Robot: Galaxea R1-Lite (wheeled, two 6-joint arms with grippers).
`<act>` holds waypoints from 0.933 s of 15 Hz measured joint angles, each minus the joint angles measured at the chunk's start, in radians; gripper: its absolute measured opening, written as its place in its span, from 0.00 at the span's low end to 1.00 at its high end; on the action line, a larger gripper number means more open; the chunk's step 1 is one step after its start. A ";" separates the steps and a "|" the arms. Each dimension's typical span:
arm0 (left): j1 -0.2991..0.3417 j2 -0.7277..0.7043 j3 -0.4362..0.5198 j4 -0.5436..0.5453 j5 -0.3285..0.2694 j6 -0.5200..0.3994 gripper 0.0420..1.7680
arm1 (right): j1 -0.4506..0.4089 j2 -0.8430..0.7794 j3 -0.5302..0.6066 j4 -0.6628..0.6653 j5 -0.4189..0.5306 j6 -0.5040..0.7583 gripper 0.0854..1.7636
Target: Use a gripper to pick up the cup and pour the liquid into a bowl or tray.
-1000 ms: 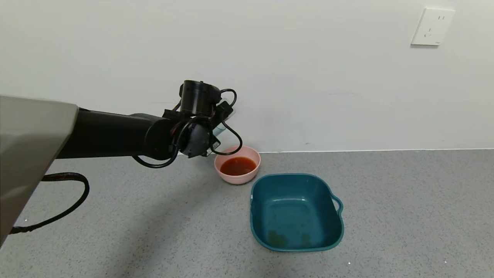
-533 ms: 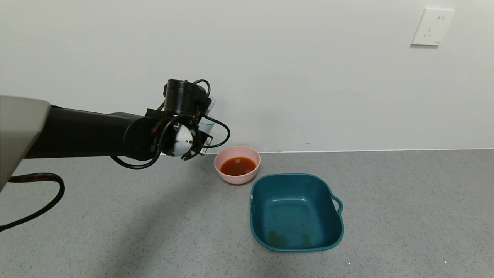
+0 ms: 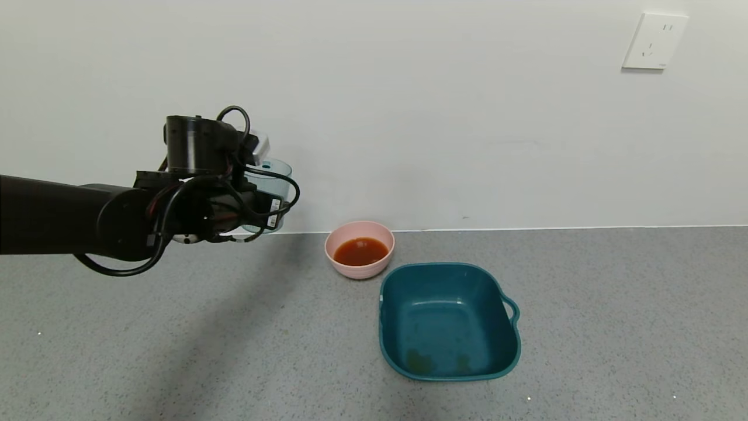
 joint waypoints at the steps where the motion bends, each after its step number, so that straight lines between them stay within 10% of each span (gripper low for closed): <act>1: 0.008 -0.005 0.030 -0.049 -0.006 -0.010 0.70 | 0.000 0.000 0.000 0.000 0.000 0.000 0.97; 14: 0.093 0.084 0.283 -0.470 -0.100 -0.197 0.70 | 0.000 0.000 0.000 0.000 0.000 0.000 0.97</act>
